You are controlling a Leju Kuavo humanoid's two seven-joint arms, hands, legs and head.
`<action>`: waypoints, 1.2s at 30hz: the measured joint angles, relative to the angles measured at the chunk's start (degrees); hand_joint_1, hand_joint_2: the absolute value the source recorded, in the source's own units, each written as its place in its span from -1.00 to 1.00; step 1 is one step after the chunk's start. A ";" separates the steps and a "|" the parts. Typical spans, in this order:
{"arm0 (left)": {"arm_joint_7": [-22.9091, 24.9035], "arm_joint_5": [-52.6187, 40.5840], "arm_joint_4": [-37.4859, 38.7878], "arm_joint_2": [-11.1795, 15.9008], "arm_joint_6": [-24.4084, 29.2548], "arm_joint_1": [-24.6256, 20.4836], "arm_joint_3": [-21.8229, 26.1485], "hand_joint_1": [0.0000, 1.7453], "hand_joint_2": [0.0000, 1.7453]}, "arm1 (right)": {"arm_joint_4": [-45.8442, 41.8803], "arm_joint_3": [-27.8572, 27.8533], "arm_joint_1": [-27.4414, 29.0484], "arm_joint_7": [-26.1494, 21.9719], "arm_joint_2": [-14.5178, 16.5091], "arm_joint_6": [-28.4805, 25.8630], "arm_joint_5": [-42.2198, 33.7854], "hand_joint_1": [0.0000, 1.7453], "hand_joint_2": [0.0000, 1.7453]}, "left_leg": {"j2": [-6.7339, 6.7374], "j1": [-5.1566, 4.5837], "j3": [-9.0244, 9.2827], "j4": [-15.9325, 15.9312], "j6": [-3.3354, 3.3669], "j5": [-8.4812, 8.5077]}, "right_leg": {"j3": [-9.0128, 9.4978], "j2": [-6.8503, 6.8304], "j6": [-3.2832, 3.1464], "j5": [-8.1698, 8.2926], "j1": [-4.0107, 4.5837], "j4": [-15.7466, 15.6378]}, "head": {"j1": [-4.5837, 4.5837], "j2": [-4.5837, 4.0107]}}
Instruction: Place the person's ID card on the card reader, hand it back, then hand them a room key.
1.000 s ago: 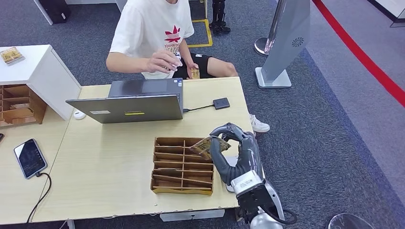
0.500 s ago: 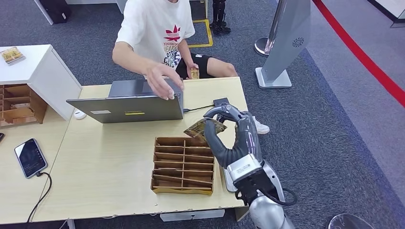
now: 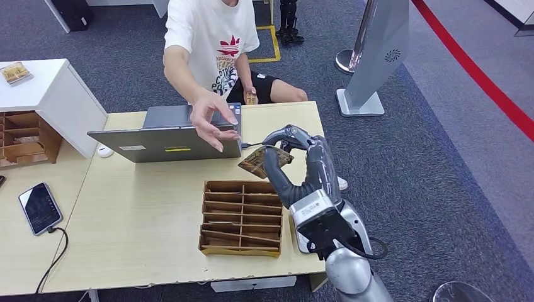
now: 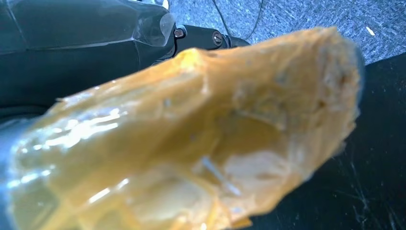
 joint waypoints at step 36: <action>3.19 -8.33 -0.99 -0.02 -6.30 -3.26 -4.18 -1.00 -1.00 | 26.36 0.26 -23.33 11.14 8.14 7.36 6.88 -1.00 -0.50 | -0.01 0.01 -0.01 0.01 -0.04 0.06 | -0.02 0.00 -0.07 0.05 0.01 0.04 | 0.01 0.00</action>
